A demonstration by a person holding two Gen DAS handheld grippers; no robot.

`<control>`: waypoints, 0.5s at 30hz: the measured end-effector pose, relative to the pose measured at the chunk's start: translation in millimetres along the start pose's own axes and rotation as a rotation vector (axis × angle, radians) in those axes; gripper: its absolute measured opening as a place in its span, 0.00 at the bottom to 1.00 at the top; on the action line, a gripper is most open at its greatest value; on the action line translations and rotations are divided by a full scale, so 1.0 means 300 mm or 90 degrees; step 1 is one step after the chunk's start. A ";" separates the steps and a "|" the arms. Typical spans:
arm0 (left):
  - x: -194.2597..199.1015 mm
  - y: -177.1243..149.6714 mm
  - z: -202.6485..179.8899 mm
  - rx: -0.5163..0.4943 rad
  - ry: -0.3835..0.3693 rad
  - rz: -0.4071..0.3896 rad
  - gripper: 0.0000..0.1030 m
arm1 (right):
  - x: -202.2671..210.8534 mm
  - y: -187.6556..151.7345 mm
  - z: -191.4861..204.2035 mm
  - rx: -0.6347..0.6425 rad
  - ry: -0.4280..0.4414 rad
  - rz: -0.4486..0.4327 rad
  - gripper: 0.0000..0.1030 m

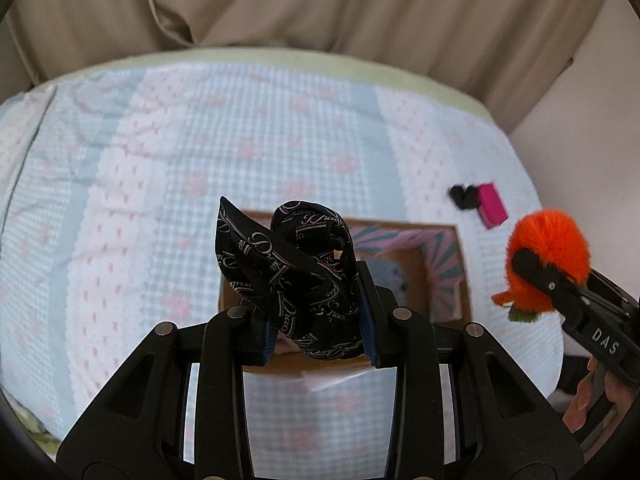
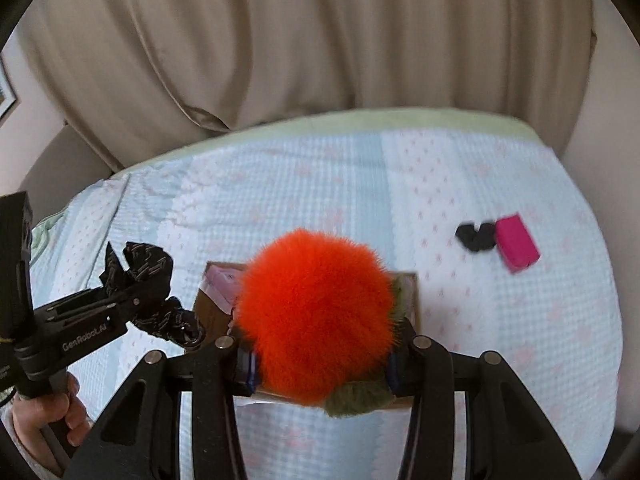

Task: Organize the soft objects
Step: 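Carry scrunchie and pompom over the box and open both tools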

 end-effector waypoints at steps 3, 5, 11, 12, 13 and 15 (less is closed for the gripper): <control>-0.073 -0.017 0.021 -0.005 -0.006 0.029 0.29 | -0.077 -0.031 -0.001 -0.027 -0.013 0.031 0.41; -0.119 -0.029 0.009 -0.014 -0.010 0.047 0.29 | -0.118 -0.043 -0.007 -0.033 -0.026 0.049 0.41; -0.272 -0.055 -0.051 -0.046 -0.017 0.098 0.29 | -0.248 -0.052 -0.069 -0.050 -0.051 0.094 0.41; -0.297 -0.060 -0.059 -0.049 -0.018 0.107 0.29 | -0.263 -0.053 -0.078 -0.053 -0.052 0.100 0.41; -0.317 -0.066 -0.063 -0.052 -0.018 0.114 0.29 | -0.288 -0.052 -0.091 -0.058 -0.053 0.107 0.41; -0.366 -0.079 -0.073 -0.066 -0.011 0.131 0.29 | -0.334 -0.054 -0.118 -0.068 -0.056 0.121 0.41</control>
Point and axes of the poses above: each gripper's, at about its wrist camera, not at the fingertips, and x roughly against the way its jaws point, z to its left, y to its top, the point moved 8 cm from there along -x, roughly the way its jaws point, and after that the axes turned 4 degrees about z, right-handed, at the moved point
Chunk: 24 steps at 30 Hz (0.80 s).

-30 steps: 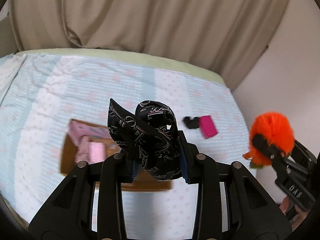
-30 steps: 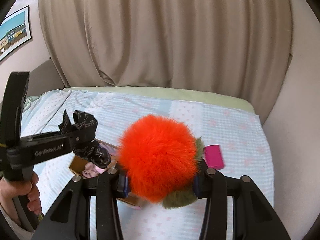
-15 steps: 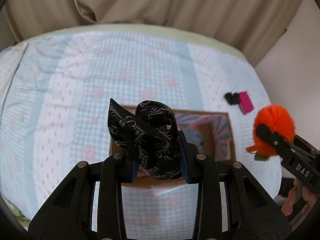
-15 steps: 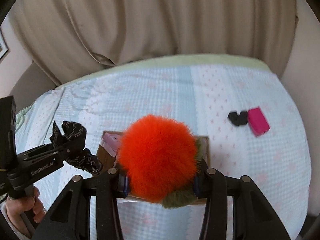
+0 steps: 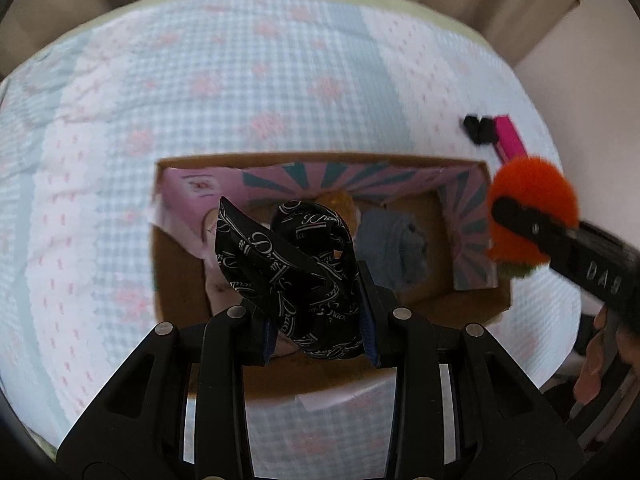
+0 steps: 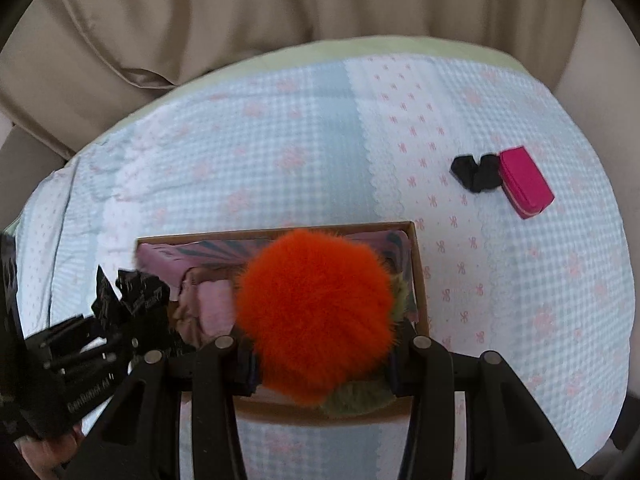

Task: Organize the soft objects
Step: 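Carry scrunchie and pompom over the box and open both tools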

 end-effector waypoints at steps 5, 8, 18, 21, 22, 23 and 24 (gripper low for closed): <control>-0.108 -0.004 -0.020 -0.027 0.013 0.037 0.29 | -0.116 0.016 -0.037 -0.010 -0.002 0.033 0.41; -0.150 -0.016 -0.034 -0.040 0.016 0.056 0.29 | -0.168 0.015 -0.039 -0.006 -0.002 0.052 0.41; -0.147 -0.031 -0.046 -0.065 0.050 0.055 1.00 | -0.213 0.033 -0.044 -0.017 0.021 0.063 0.98; -0.153 -0.046 -0.026 -0.051 0.052 0.075 1.00 | -0.202 0.034 -0.040 -0.011 0.032 0.056 1.00; -0.147 -0.048 -0.020 -0.048 0.051 0.074 1.00 | -0.197 0.030 -0.042 -0.009 0.031 0.056 1.00; -0.137 -0.049 -0.016 -0.043 0.047 0.070 1.00 | -0.193 0.026 -0.042 -0.008 0.031 0.054 1.00; -0.125 -0.050 -0.013 -0.040 0.047 0.066 1.00 | -0.184 0.022 -0.042 -0.008 0.032 0.050 1.00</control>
Point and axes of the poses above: each gripper's, at about its wrist camera, not at the fingertips, and x roughly against the way its jaws point, z to its left, y to its top, the point moved 8 cm from there along -x, roughly the way its jaws point, and after that the axes turned 4 degrees about z, right-handed, at the moved point
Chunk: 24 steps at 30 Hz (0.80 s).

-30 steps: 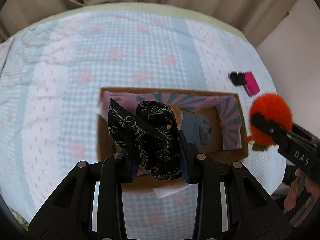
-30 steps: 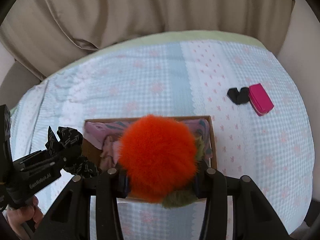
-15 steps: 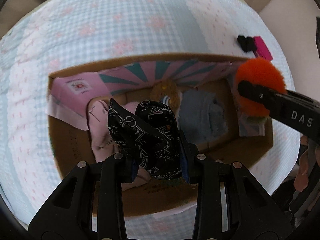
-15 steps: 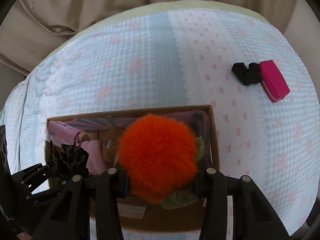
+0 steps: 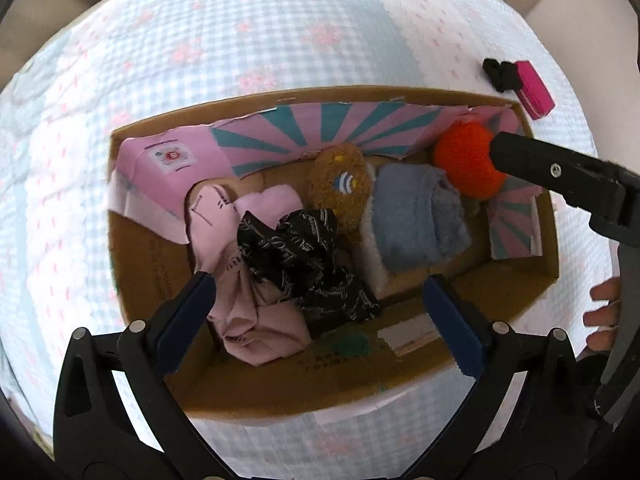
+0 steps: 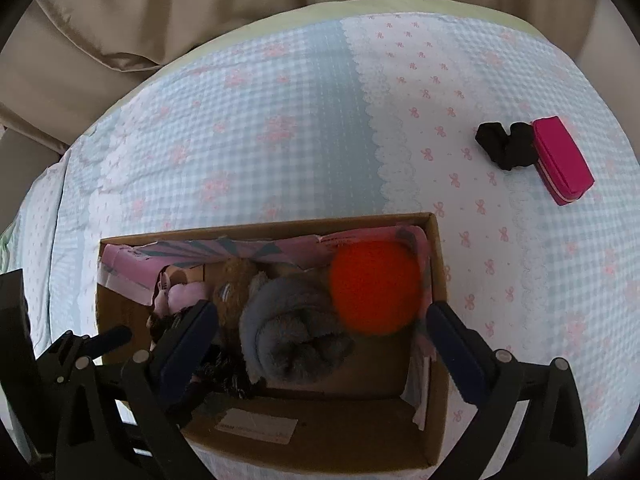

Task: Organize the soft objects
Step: 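Carry scrunchie and pompom over the box and open both tools, then lift both tools away from the box toward the pink pouch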

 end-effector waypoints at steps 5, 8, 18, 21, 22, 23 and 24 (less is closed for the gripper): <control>0.062 -0.017 0.016 0.006 0.000 -0.020 1.00 | 0.050 -0.016 0.007 0.004 0.001 -0.023 1.00; 0.105 -0.036 0.023 0.012 -0.001 -0.034 1.00 | 0.081 -0.028 0.025 0.014 0.001 -0.029 1.00; 0.296 -0.115 0.027 0.031 0.000 -0.100 1.00 | 0.257 -0.083 0.089 0.046 -0.007 -0.081 1.00; 0.375 -0.150 0.023 0.038 0.001 -0.127 1.00 | 0.345 -0.112 0.106 0.056 -0.007 -0.107 1.00; 0.401 -0.162 0.023 0.041 0.001 -0.136 1.00 | 0.377 -0.121 0.112 0.058 -0.007 -0.118 1.00; 0.430 -0.173 0.022 0.044 0.002 -0.146 1.00 | 0.413 -0.133 0.117 0.060 -0.007 -0.132 1.00; 0.463 -0.186 0.019 0.047 0.001 -0.158 1.00 | 0.444 -0.143 0.122 0.062 -0.008 -0.143 1.00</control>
Point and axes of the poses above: each gripper's, at about its wrist camera, not at the fingertips, and x roughly against the way its jaws point, z to its left, y to its top, the point moved 8 cm from there along -x, roughly the way its jaws point, and after that the axes turned 4 degrees about z, right-handed, at the moved point
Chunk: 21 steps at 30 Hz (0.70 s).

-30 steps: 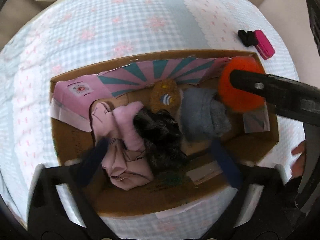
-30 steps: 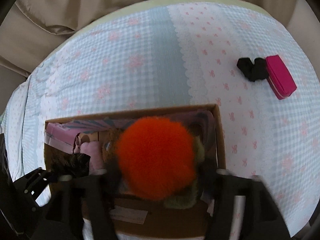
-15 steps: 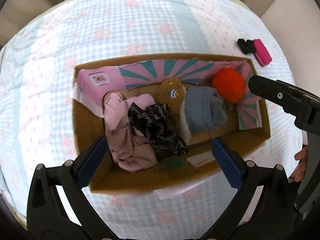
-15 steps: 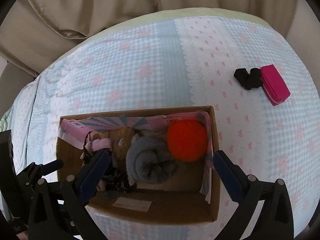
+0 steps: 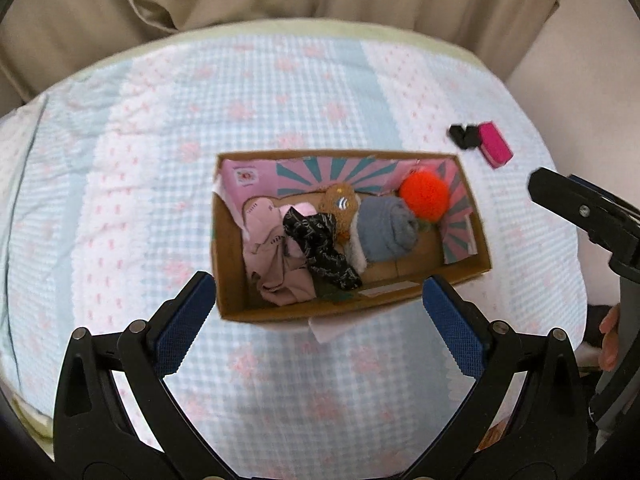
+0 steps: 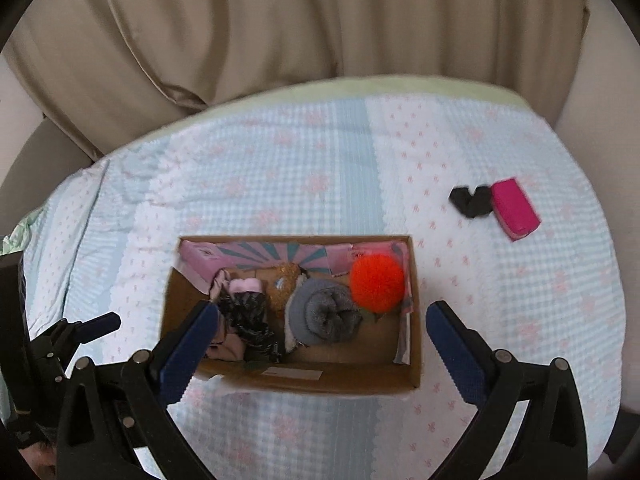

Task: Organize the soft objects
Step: 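Lift both tools away from the box toward the pink pouch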

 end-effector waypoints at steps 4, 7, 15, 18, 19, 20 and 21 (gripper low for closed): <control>0.138 -0.011 -0.014 0.008 0.006 -0.051 1.00 | 0.146 -0.012 0.002 0.006 -0.009 -0.047 1.00; 0.233 -0.016 -0.030 0.012 0.016 -0.088 1.00 | 0.255 -0.025 -0.007 0.021 -0.028 -0.083 1.00; 0.451 0.015 -0.126 0.013 0.026 -0.190 1.00 | 0.492 -0.059 -0.058 0.052 -0.063 -0.171 1.00; 0.507 0.037 -0.208 -0.001 0.020 -0.230 1.00 | 0.559 -0.059 -0.112 0.058 -0.088 -0.202 1.00; 0.517 0.046 -0.240 -0.007 0.022 -0.239 1.00 | 0.574 -0.059 -0.131 0.059 -0.090 -0.209 1.00; 0.523 0.056 -0.278 -0.011 0.026 -0.245 1.00 | 0.589 -0.057 -0.157 0.061 -0.090 -0.215 1.00; 0.522 0.066 -0.317 -0.013 0.028 -0.248 1.00 | 0.598 -0.056 -0.181 0.063 -0.090 -0.217 1.00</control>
Point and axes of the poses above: each gripper's, at about its wrist camera, not at the fingertips, and x roughly against the way its jaws point, z to its left, y to its top, the point moved 8 cm from there along -x, roughly the way its jaws point, and after that the axes turned 4 degrees about z, right-handed, at the moved point
